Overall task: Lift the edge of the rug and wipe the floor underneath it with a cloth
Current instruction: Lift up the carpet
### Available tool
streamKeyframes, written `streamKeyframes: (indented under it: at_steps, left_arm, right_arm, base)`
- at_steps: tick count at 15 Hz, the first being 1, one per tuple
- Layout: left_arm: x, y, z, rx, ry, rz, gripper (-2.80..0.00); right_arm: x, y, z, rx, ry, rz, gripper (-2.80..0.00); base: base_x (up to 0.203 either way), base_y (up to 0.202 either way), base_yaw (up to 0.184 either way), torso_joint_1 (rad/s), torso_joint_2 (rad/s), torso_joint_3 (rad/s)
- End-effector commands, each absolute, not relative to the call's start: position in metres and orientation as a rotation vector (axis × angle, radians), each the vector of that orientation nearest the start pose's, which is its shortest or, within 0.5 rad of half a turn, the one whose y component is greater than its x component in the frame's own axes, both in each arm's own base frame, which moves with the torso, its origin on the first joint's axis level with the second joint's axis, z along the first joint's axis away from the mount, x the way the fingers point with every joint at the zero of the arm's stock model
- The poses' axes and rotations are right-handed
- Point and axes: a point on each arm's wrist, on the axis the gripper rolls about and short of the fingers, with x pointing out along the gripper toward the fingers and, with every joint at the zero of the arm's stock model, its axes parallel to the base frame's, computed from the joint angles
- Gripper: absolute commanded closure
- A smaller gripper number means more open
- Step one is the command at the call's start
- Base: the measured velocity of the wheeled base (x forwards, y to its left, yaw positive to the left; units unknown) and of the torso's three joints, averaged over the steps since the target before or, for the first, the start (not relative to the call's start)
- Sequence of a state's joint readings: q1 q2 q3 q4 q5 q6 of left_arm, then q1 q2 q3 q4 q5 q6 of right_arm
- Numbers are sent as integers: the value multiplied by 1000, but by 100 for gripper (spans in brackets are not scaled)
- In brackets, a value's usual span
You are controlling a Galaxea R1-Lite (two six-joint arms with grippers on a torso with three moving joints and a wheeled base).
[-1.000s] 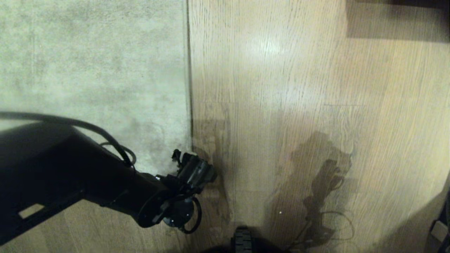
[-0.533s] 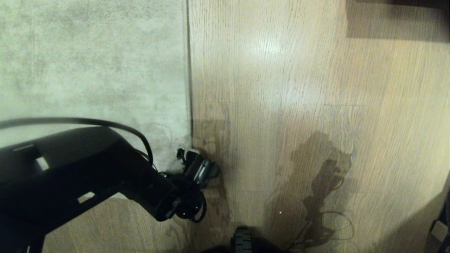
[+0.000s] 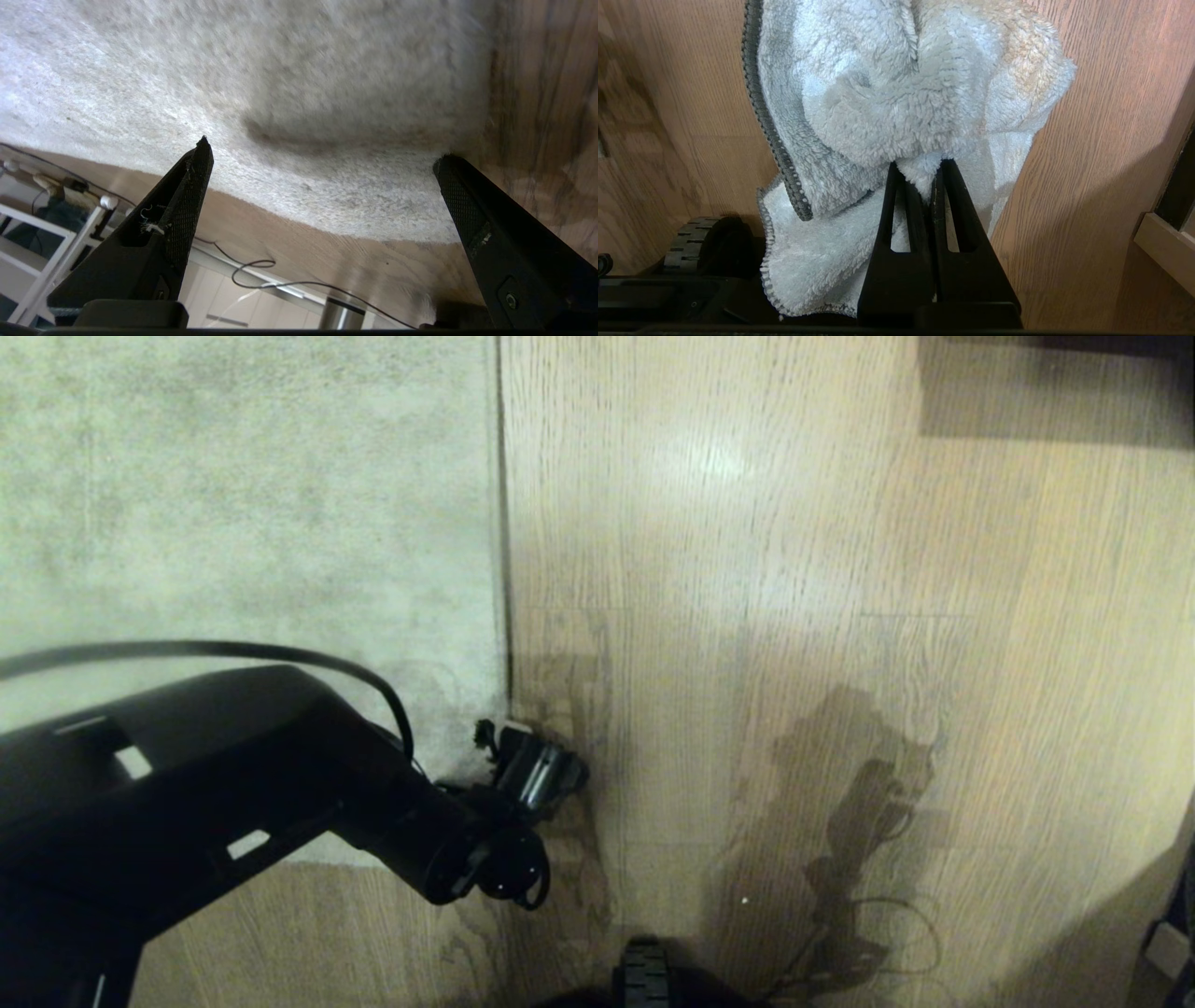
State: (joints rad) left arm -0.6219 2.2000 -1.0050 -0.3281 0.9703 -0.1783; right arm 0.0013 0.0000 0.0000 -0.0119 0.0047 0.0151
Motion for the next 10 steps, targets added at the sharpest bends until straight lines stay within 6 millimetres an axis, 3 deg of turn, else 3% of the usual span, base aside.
streamKeyframes:
  at_steps: [1,6,10]
  left_arm:
    - [317,-206,52,408,524,382,-280]
    - [306,-218,73,400,505,336,-280]
    - [294,-215,95,417,514,326,-280]
  right_arm:
    - [-23,0,77,15,-12,8,0]
    - [-23,0,77,15,-13,8,0]
    - [-23,0,77,15,-12,6,0]
  base:
    - [0,0,0,0,0,0]
    - [0,0,0,0,0,0]
    - [0,0,0,0,0,0]
